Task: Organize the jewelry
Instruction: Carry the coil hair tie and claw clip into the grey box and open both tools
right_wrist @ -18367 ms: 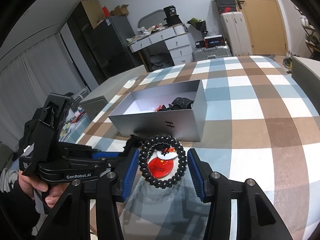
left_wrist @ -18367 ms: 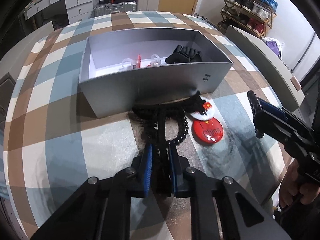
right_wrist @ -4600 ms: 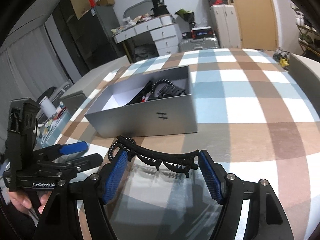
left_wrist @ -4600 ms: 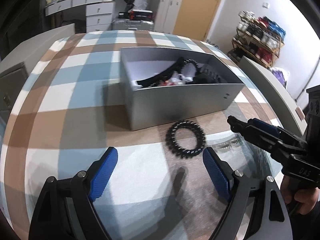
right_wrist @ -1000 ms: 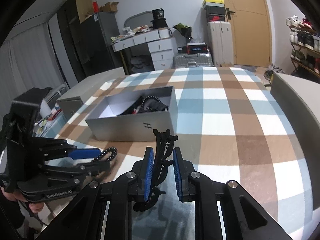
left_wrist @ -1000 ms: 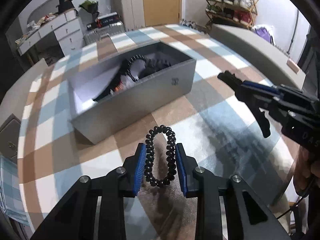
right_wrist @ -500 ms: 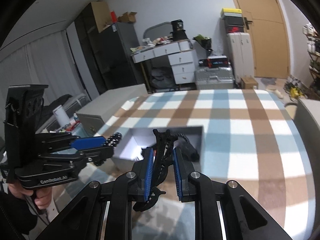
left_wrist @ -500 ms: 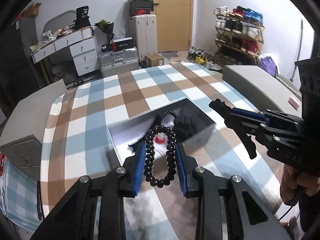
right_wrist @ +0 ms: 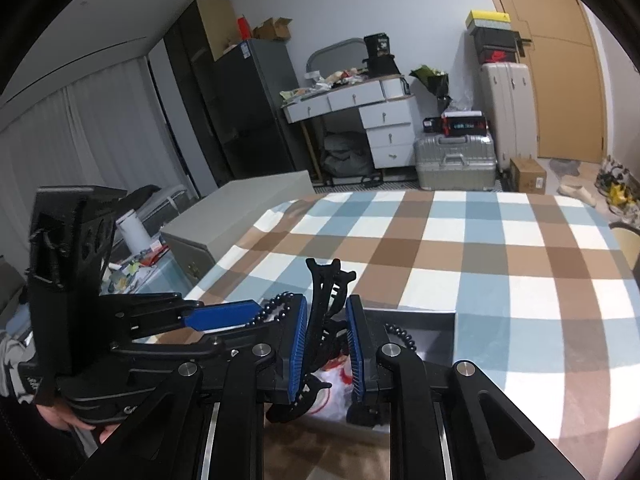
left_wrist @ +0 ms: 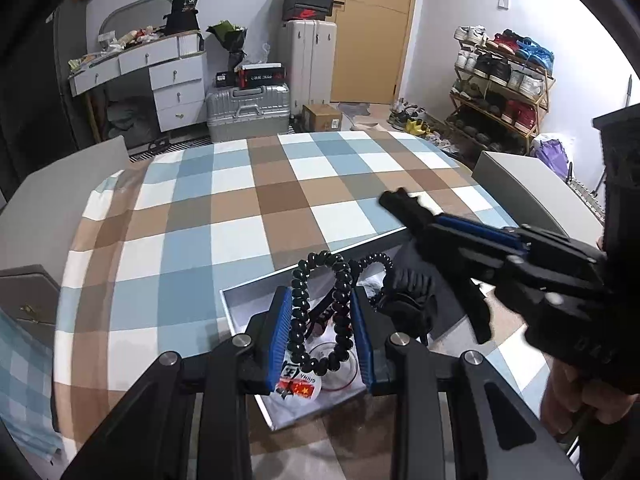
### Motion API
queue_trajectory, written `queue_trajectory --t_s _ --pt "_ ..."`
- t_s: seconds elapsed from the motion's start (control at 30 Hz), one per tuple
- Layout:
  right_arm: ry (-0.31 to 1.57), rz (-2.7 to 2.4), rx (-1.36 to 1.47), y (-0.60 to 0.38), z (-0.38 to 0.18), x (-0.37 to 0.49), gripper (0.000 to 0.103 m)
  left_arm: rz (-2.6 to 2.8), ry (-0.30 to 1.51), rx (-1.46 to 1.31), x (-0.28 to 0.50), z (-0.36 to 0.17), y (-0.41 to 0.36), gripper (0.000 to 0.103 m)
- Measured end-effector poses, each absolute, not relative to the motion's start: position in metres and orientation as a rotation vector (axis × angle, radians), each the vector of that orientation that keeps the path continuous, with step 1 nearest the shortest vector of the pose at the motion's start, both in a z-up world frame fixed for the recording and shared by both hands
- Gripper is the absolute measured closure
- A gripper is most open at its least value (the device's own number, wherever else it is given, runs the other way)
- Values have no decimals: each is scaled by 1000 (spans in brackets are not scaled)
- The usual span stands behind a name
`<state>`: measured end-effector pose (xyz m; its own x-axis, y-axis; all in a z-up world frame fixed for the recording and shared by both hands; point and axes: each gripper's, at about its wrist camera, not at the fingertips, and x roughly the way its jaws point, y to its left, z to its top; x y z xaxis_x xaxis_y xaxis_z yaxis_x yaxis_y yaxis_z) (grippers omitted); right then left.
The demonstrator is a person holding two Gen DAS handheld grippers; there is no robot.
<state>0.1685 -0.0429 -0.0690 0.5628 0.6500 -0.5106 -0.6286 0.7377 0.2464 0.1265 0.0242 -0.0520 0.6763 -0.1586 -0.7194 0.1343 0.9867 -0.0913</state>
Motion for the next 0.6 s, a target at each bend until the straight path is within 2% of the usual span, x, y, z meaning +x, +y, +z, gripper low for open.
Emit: queue_trajectory --t_s 0.53,0.6 --pt "708 739 52 -37 -96 186 83 -231 847 -110 135 -65 31 78" --pt "714 732 55 -38 -97 188 82 -238 844 -125 134 -65 32 73"
